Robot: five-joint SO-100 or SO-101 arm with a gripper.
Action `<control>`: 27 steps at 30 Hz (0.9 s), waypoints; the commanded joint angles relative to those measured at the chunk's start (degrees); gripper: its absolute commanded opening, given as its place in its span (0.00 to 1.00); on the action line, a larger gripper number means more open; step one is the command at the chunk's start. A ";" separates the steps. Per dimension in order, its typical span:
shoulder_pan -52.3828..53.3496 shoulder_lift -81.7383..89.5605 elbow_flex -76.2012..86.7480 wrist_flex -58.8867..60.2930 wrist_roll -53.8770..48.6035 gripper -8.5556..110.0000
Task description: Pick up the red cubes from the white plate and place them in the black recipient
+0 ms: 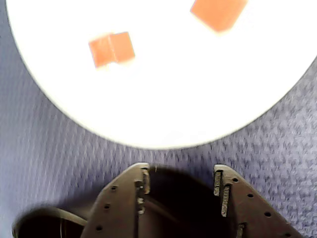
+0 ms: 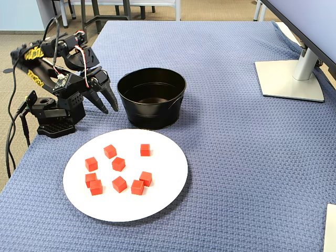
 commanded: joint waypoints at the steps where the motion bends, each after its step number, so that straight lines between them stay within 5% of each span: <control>1: 6.06 -17.05 -10.72 -2.55 -2.81 0.17; 8: 15.56 -37.27 -18.37 -5.19 -0.26 0.21; 27: 19.69 -54.32 -24.96 -6.86 2.99 0.23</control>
